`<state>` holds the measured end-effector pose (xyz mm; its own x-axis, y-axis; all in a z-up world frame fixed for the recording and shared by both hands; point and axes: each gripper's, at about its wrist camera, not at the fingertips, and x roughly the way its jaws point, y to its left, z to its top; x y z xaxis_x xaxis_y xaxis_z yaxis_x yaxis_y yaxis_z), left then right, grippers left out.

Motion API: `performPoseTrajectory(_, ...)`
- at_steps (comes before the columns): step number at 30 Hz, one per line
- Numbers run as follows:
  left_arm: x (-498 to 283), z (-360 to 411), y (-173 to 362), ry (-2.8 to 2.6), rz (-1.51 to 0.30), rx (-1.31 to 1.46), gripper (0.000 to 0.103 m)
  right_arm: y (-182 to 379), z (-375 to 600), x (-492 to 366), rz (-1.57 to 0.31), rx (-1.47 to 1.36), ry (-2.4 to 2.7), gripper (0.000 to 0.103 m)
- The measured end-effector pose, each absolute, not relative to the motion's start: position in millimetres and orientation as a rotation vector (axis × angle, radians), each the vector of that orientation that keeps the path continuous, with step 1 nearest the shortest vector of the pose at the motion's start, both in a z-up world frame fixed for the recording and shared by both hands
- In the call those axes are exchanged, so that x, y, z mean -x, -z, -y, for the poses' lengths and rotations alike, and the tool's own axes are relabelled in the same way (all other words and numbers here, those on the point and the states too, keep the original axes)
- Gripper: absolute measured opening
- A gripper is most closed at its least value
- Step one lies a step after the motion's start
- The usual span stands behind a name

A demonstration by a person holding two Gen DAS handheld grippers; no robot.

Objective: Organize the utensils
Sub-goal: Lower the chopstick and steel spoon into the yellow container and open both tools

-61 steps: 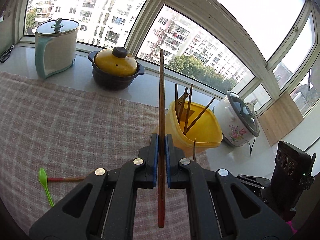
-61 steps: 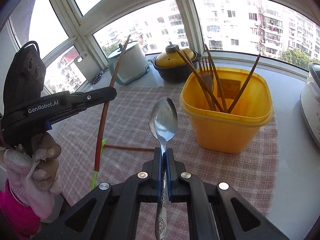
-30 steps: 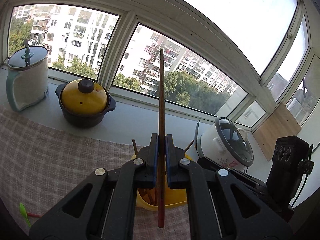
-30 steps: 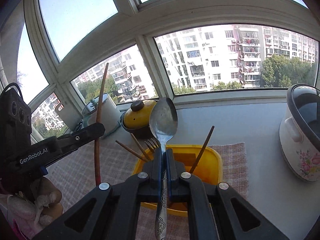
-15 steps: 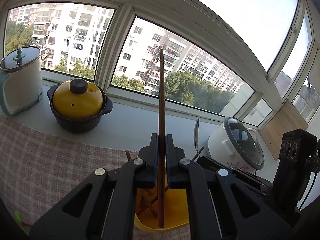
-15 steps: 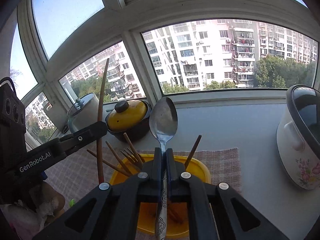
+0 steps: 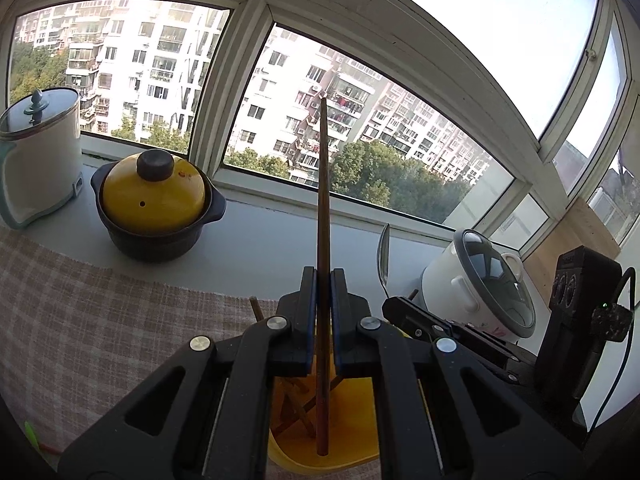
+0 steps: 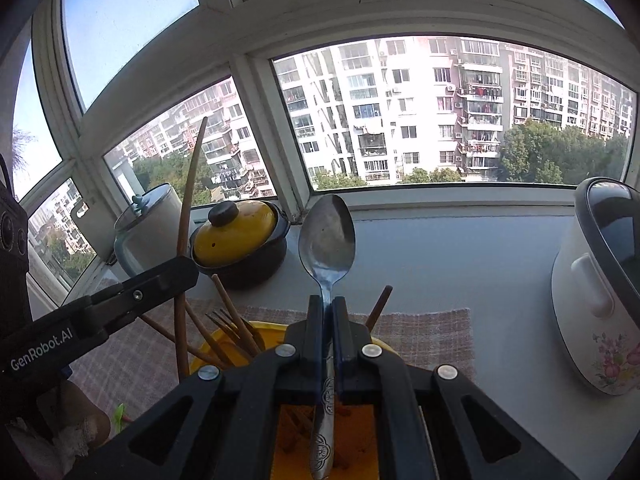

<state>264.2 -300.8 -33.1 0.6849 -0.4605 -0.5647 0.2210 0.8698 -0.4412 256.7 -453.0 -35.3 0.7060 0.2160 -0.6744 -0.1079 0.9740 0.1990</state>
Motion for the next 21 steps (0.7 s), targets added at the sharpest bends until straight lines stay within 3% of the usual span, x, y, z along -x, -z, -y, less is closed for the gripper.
performPoseTrajectory(8, -261, 300, 39, 0.396, -0.739, 0.361, 0.004, 37, 455, -254, -0.764, -0.147, -0.182, 0.003)
performPoseTrajectory(11, -258, 301, 39, 0.397, -0.74, 0.351, 0.004, 36, 458, -251, -0.764, -0.151, -0.179, 0.009)
performPoseTrajectory(13, -256, 301, 37, 0.395, -0.741, 0.341, 0.004, 34, 460, -248, -0.758, -0.157, -0.173, 0.019)
performPoseTrajectory(21, -246, 298, 33, 0.389, -0.742, 0.328, 0.004, 28, 462, -234, -0.743, -0.169, -0.157, 0.026)
